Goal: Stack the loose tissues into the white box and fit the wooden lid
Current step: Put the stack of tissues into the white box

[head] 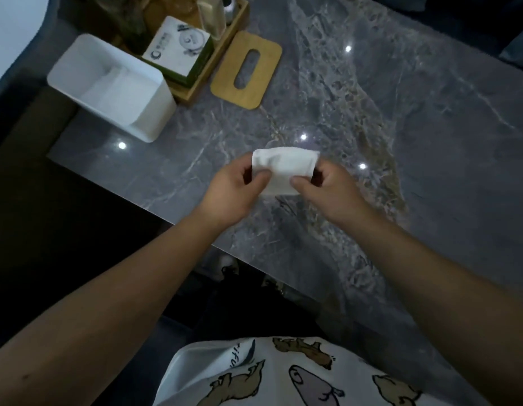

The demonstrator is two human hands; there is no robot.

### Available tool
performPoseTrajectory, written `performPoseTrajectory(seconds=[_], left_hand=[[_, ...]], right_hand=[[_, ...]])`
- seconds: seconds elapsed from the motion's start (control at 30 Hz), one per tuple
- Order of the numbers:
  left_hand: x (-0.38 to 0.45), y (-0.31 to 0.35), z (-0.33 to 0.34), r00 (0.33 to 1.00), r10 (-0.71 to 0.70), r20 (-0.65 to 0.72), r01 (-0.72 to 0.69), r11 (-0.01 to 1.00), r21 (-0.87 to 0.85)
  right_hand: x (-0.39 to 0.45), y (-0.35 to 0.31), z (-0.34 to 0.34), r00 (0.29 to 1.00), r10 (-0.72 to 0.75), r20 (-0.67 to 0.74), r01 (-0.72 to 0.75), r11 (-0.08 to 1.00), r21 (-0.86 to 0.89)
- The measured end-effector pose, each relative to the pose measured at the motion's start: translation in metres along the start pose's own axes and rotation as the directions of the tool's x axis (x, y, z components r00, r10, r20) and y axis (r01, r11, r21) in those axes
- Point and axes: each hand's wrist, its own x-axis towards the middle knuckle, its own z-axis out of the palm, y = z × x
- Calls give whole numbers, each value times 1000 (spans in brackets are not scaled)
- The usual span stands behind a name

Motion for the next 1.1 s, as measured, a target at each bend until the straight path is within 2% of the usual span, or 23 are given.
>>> performPoseTrajectory(seconds=[0.07,0.17,0.27,0.33,0.47,0.63,0.8,0.9,1.0,1.1], left_hand=[[3,-9,1,995,72,-63,-70,997,29],[5,-36,7,990,108,-91,-99,990,96],[6,-66,12,996,48,-71,-34,983,182],[5,-76,14,995,76,-68,-61,977,205],[5,-76,17,989,114,-93,-93,975,203],[6,-67,17,989,29,-143,-1,981,195],[-6,-30,2,981,-28,-193,49,993,108],[-13,3,-19,964,-21,-264,23,1000,5],[-18,33,-43,943,-63,-327,57,998,-30],[-18,53,-70,916,-86,-392,70,996,-56]], right_hand=[[2,2,11,991,-113,-74,106,989,-102],[8,17,27,974,-217,-64,205,966,-157],[16,36,40,983,-184,-19,178,967,-181],[20,41,47,983,-184,-22,175,962,-212],[26,39,52,987,-160,-26,151,965,-214],[27,35,45,995,-96,-29,88,978,-191],[26,-2,26,997,-72,-7,71,991,-118],[26,-40,17,995,-90,43,92,995,-35],[30,-80,16,989,-101,112,98,995,32],[43,-115,23,980,-120,160,123,992,-13]])
